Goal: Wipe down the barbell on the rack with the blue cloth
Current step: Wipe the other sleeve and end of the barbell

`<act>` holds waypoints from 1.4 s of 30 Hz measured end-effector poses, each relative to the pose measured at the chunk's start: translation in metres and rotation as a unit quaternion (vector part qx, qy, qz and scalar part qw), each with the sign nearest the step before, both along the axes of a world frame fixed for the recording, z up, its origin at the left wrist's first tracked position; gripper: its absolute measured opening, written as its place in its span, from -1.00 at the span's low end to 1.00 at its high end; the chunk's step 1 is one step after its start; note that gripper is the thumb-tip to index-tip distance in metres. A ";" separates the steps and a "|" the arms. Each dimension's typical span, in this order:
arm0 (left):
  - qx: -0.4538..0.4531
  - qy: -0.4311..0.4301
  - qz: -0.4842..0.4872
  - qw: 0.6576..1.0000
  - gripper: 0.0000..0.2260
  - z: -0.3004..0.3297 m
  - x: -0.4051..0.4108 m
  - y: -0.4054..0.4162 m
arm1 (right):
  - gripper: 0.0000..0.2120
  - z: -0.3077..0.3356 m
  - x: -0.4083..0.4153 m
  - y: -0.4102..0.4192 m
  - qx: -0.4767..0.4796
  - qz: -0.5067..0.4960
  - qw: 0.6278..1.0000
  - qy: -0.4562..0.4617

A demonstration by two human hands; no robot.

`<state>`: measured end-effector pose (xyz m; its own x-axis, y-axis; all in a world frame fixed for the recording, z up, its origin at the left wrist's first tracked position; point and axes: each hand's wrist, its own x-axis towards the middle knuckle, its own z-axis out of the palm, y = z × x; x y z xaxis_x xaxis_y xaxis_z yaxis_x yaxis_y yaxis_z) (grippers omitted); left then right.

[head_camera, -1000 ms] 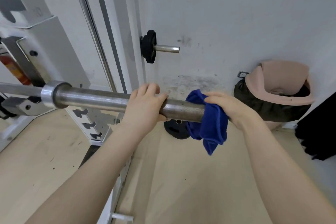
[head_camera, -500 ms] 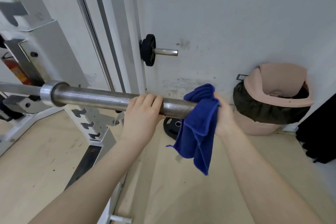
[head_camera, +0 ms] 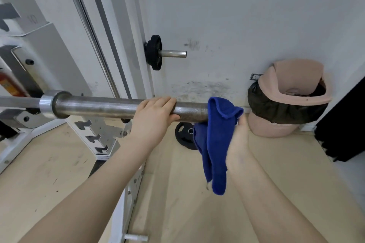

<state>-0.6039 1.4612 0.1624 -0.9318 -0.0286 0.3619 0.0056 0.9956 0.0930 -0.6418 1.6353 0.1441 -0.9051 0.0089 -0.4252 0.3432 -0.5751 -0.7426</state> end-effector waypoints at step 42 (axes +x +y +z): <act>0.083 -0.009 -0.062 0.995 -0.61 0.005 -0.006 -0.027 | -0.82 0.014 0.001 -0.086 0.784 0.041 0.488 0.381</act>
<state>-0.6100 1.4338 0.1677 -0.9382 0.0289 0.3449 0.1244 0.9580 0.2582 -0.6413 1.5493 0.1582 -0.8198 -0.2666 0.5068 -0.4018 0.8983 -0.1776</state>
